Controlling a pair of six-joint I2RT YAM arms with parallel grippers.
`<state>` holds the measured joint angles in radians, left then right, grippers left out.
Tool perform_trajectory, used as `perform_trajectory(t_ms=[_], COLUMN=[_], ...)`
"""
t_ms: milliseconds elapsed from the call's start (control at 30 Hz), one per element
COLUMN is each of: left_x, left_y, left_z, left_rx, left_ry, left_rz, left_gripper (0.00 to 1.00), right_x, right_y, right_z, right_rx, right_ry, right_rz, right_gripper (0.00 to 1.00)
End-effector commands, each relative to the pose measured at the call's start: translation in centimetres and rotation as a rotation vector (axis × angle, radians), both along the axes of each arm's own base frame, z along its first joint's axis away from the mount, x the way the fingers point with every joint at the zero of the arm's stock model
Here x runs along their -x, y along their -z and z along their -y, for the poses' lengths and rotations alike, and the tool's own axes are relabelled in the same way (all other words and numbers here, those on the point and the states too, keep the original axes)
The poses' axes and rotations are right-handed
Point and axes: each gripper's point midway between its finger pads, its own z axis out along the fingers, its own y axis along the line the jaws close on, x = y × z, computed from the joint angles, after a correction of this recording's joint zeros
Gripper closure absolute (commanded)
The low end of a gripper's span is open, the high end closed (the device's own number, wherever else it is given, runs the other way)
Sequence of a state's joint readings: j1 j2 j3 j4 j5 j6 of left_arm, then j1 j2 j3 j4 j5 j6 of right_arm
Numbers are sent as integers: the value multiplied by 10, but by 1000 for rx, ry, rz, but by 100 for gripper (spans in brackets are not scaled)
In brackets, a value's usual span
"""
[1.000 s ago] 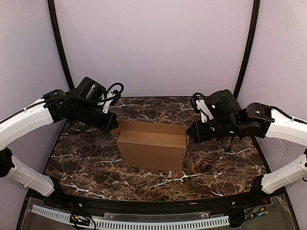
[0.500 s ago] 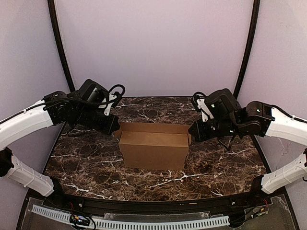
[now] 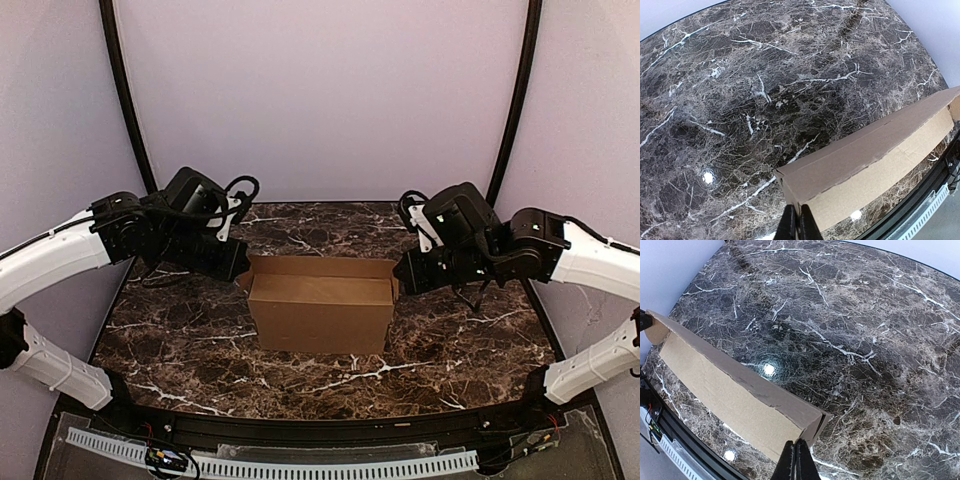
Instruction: Fold the paper box
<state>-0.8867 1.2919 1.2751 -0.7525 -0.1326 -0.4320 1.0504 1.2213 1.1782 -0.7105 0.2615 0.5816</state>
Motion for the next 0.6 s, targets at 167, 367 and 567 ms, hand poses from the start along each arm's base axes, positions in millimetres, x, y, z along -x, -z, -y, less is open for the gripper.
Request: perform_trajectory(t_ms=[167, 367, 567], left_x=[10, 9, 10], left_y=[-10, -12, -15], left_z=[23, 26, 31], left_rx=[123, 143, 171], left_ry=[43, 37, 40], left_rz=[-13, -16, -26], left_gripper=[99, 99, 99], right_x=[-2, -3, -4], right_y=[-31, -35, -38], right_z=[-22, -25, -29], right_rx=[-126, -138, -158], right_ry=[-24, -22, -22], right_rz=[30, 29, 31], right_gripper=[100, 100, 100])
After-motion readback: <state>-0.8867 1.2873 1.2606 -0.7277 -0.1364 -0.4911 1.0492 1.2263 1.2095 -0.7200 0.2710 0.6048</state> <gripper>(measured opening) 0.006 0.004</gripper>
